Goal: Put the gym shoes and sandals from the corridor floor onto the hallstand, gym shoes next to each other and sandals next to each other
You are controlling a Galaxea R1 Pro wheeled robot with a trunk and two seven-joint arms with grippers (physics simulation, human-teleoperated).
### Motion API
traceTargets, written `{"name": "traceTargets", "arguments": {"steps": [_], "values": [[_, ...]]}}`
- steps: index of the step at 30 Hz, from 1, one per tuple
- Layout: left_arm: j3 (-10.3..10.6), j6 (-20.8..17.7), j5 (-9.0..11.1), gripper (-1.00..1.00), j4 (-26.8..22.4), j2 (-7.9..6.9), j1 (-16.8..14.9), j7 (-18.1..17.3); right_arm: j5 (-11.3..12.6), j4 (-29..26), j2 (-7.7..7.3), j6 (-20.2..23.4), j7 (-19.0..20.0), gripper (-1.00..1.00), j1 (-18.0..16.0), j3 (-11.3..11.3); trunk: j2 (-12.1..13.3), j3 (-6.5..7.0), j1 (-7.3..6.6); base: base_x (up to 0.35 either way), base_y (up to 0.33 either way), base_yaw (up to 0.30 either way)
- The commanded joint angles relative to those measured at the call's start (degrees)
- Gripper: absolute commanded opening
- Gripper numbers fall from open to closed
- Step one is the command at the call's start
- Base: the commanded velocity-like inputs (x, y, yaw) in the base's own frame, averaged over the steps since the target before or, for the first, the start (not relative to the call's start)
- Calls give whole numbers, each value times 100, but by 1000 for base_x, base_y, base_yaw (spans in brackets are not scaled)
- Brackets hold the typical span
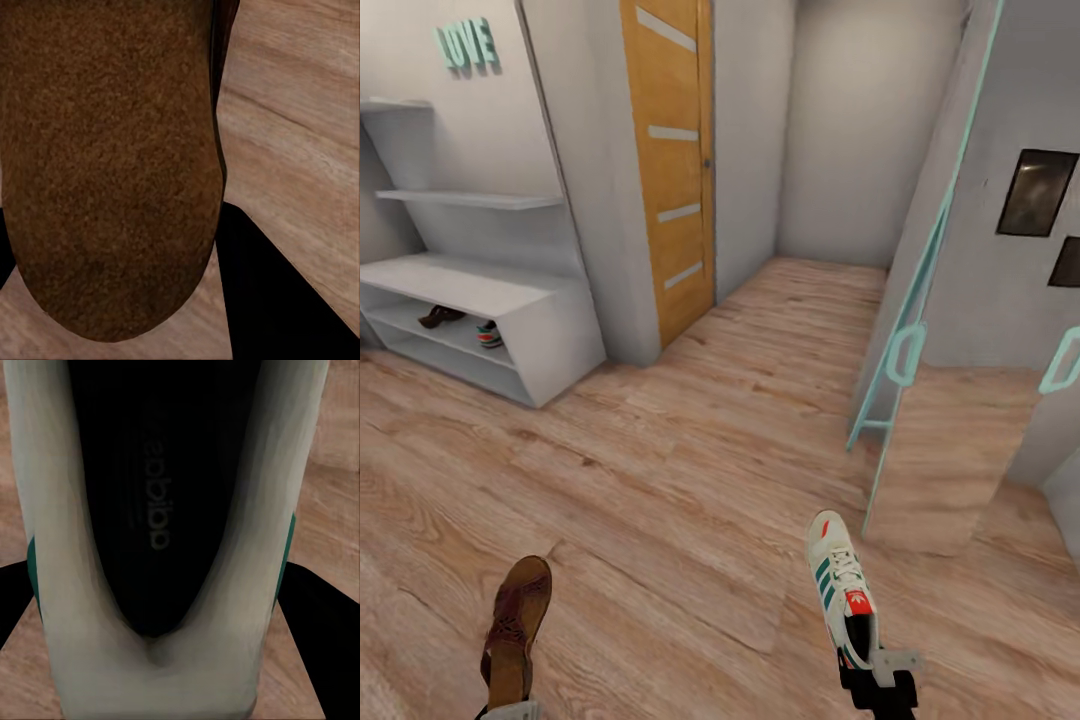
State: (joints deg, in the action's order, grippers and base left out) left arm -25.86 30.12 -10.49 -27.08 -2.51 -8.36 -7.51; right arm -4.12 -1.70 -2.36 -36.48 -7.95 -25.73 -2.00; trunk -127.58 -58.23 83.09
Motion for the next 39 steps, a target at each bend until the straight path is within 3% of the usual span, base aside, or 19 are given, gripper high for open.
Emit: {"name": "traceTargets", "arguments": {"steps": [1, 39], "values": [[-51, 21, -68, -100, 5, 5, -8, -32, -45, 3, -1, -9, -58, -100, -2, -20, -2, -4, 2, 273, 192, 279], [-51, 21, -68, -100, 4, 5, -8, -32, -45, 3, -1, -9, -56, -100, -5, -20, -2, -4, 2, 269, 205, 279]]}}
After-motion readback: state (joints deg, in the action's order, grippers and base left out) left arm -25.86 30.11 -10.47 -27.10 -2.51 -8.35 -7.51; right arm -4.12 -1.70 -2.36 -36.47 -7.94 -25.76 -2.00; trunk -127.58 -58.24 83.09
